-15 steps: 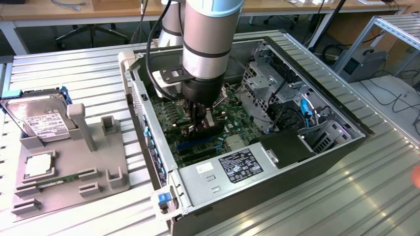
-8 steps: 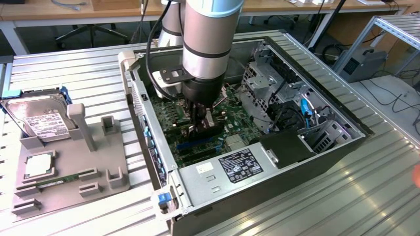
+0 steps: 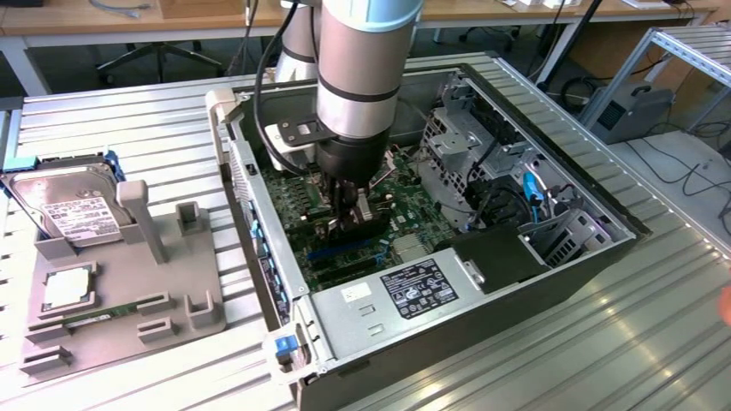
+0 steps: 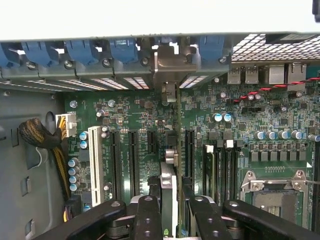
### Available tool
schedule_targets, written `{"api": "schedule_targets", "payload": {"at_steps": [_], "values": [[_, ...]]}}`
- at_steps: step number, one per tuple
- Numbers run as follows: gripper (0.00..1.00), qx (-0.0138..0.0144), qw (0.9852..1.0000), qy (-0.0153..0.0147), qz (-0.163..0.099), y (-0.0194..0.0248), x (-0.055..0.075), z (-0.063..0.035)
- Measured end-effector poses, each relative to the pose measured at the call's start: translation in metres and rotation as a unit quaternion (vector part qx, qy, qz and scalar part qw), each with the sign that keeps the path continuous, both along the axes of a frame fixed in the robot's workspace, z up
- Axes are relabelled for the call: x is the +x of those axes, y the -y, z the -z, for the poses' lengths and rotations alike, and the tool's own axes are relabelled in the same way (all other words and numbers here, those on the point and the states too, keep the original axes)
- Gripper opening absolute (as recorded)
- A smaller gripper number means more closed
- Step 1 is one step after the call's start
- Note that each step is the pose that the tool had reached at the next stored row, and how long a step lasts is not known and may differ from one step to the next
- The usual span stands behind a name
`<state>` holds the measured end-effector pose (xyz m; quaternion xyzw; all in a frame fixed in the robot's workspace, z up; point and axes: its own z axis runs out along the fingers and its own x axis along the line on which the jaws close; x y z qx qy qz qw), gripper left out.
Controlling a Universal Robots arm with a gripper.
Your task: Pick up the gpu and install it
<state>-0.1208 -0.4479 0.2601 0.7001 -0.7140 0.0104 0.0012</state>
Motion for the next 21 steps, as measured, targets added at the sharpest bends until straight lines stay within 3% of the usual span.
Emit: {"api": "schedule_targets", "payload": {"at_steps": [21], "values": [[0.27, 0.0, 1.0, 0.0, 0.0, -0.0001, 0.0, 0.0024]]}}
